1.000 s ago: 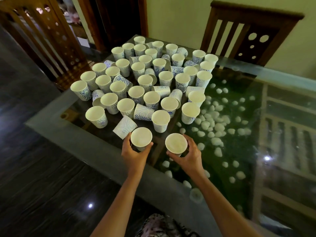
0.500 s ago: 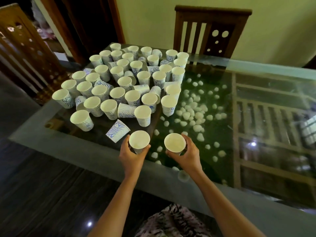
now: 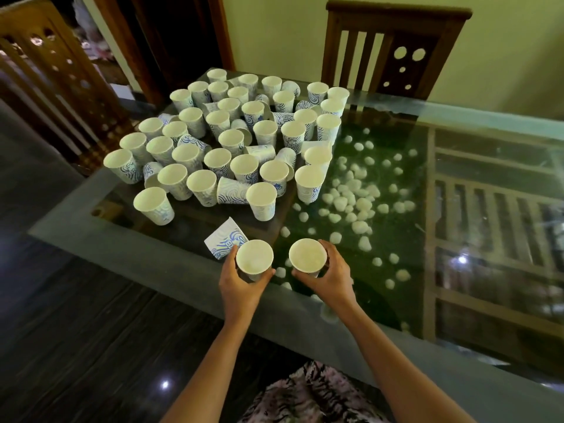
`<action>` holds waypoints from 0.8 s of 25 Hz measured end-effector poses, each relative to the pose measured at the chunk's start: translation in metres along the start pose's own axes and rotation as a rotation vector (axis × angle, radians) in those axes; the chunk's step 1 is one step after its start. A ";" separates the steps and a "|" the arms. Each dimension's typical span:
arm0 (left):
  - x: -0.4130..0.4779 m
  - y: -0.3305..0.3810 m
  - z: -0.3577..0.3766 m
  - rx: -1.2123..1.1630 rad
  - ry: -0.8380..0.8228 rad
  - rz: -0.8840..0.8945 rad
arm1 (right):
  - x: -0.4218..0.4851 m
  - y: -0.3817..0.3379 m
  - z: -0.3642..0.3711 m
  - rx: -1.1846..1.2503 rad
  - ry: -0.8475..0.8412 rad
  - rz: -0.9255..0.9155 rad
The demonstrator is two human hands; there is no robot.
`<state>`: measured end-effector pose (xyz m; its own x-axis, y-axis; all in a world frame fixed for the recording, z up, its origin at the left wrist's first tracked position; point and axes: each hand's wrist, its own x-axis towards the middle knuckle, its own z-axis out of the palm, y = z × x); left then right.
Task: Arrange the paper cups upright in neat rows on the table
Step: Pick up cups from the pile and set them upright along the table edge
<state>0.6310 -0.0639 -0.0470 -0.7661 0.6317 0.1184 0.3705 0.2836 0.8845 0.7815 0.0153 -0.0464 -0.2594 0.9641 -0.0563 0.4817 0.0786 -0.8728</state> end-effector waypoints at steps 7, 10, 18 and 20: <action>0.016 0.008 -0.026 -0.034 0.015 0.075 | 0.013 -0.009 0.017 0.002 -0.069 -0.033; 0.051 0.010 -0.039 0.200 -0.010 0.093 | 0.020 -0.013 0.023 0.011 -0.105 -0.048; 0.115 -0.004 -0.027 0.601 -0.522 -0.018 | 0.036 -0.018 0.030 -0.005 -0.144 -0.113; 0.116 -0.007 -0.023 0.625 -0.508 -0.011 | 0.038 -0.018 0.030 -0.009 -0.143 -0.121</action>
<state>0.5277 -0.0091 -0.0294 -0.4946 0.8348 -0.2419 0.7050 0.5481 0.4501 0.7380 0.0432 -0.0471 -0.4322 0.9015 -0.0205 0.4472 0.1946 -0.8730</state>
